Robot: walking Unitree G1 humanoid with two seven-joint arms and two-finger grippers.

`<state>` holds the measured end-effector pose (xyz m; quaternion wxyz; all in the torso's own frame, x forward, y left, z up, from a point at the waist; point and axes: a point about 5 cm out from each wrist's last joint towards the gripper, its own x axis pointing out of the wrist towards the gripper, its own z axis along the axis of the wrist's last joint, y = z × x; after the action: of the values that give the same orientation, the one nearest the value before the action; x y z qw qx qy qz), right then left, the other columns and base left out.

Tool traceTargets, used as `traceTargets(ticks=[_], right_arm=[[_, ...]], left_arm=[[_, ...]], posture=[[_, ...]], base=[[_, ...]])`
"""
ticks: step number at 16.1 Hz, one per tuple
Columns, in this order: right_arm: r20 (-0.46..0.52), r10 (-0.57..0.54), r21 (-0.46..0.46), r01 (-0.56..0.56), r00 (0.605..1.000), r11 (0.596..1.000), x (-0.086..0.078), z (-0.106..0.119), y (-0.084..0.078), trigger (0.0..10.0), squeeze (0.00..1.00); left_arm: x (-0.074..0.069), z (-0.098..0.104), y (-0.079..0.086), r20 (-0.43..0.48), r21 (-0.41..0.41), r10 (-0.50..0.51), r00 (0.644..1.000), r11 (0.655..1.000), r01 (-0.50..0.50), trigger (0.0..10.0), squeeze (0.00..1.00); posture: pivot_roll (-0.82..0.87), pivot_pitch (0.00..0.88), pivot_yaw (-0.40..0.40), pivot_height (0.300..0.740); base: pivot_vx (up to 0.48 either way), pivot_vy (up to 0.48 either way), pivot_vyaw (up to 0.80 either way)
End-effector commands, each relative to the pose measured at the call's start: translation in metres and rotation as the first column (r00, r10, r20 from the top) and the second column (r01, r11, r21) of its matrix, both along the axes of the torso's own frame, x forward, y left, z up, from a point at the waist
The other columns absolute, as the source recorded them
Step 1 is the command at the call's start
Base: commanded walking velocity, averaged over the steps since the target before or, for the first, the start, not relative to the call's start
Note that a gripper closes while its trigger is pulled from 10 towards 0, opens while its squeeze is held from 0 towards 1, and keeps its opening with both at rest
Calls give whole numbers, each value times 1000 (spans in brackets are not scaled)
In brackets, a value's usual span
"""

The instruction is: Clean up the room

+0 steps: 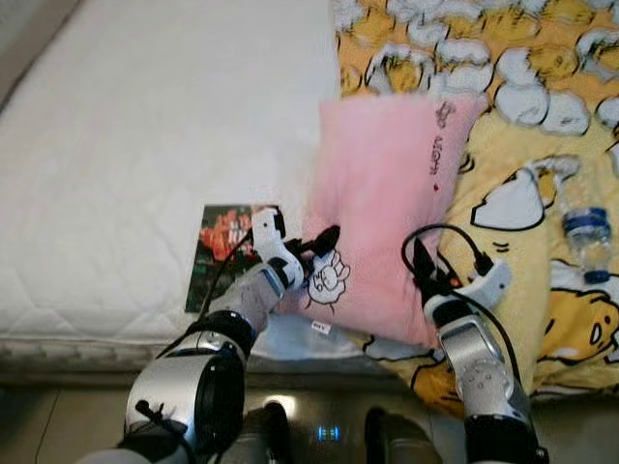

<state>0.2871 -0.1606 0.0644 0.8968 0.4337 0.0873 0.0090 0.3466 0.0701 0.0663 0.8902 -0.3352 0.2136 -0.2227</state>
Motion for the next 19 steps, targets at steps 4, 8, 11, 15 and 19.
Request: traceTargets(ticks=[4, 8, 11, 15, 19], right_arm=[[-42, 76, 32, -75, 996, 997, -2, -6, 27, 0, 0], [-27, 77, 42, -76, 997, 996, -6, 0, 27, 0, 0], [-2, 87, 22, -87, 996, 996, -12, 6, 29, 0, 0], [-7, 103, -7, -103, 995, 995, -17, 3, 31, 0, 0], [-41, 84, -72, -87, 996, 994, -17, -7, 24, 0, 0]], left_arm=[[-22, -18, -29, -100, -143, -76, 992, 988, 61, 0, 0], [-9, 2, -33, -65, -319, 14, 998, 947, -34, 0, 0], [-15, 2, -42, -45, -378, -52, 998, 925, 31, 0, 0], [-27, -3, -56, -43, -422, -141, 989, 900, 110, 0, 0], [-36, -14, -57, -61, -388, -176, 982, 911, 139, 0, 0]], posture=[[-160, 349, 80, 736], [-162, 365, 82, 736], [-161, 382, 96, 736], [-156, 379, 97, 736], [-146, 361, 89, 736]], base=[[0, 0, 0], [0, 0, 0], [0, 0, 0], [0, 0, 0], [0, 0, 0]])
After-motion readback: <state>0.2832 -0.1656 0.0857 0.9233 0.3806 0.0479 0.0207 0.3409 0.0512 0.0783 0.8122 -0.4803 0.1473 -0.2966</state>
